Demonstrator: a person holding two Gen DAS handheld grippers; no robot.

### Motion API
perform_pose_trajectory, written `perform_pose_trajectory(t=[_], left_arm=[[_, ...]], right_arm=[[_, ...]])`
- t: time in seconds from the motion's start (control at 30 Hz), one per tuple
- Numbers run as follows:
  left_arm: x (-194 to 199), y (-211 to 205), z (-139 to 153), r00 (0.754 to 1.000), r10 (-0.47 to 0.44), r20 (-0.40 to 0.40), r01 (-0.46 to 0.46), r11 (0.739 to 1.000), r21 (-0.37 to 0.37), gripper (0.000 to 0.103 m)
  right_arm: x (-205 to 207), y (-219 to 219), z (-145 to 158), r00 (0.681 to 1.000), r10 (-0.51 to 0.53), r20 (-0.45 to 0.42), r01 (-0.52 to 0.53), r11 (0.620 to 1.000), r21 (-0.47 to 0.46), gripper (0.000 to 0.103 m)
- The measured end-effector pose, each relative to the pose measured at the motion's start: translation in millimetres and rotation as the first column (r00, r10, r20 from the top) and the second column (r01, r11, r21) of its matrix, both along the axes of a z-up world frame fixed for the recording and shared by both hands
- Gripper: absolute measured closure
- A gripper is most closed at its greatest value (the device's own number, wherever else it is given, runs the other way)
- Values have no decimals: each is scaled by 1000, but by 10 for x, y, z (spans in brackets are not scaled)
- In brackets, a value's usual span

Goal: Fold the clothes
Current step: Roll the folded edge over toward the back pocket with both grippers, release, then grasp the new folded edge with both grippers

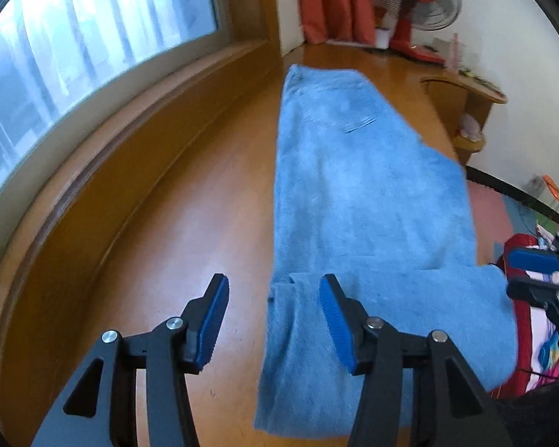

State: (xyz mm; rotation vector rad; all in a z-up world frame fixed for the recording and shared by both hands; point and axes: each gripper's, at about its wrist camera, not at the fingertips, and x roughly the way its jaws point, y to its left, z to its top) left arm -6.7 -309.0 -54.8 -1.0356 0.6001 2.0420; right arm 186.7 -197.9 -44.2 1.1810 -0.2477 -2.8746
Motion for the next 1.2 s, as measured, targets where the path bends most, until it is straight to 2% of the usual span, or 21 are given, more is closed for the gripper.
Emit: perform_pose_trajectory(t=[0.2, 0.3, 0.4, 0.5, 0.6, 0.77, 0.9, 1.07, 1.2], left_arm=[[-73, 72, -249, 1000, 19, 2, -19, 998, -54, 53], [-58, 95, -289, 1000, 7, -22, -8, 998, -67, 51], [-49, 90, -296, 999, -20, -48, 16, 997, -75, 49], [-65, -12, -238, 999, -35, -32, 34, 998, -49, 50], [-30, -203, -123, 999, -51, -21, 50, 999, -18, 48], [148, -614, 33, 992, -117, -55, 117, 993, -8, 33], [281, -855, -11, 982, -181, -57, 180, 983, -15, 28], [348, -845, -319, 961, -277, -7, 277, 960, -47, 27], [326, -773, -456, 937, -349, -15, 348, 936, -51, 27]], right_arm=[[-243, 116, -401, 997, 0, 72, 1, 1000, -7, 77], [-193, 171, -460, 999, -9, 44, 11, 999, -41, 76], [-198, 170, -447, 998, -34, 49, 37, 998, -47, 76], [-158, 195, -406, 996, -72, 48, 75, 994, -77, 76], [-46, 194, -297, 991, -125, 42, 128, 989, -69, 75], [225, 168, -129, 982, -189, 30, 190, 980, -58, 66], [487, -10, -91, 986, -161, 39, 163, 984, -67, 57], [546, -407, -235, 988, -123, 91, 122, 992, 12, 54], [463, -673, -360, 987, -117, 111, 105, 989, 108, 54]])
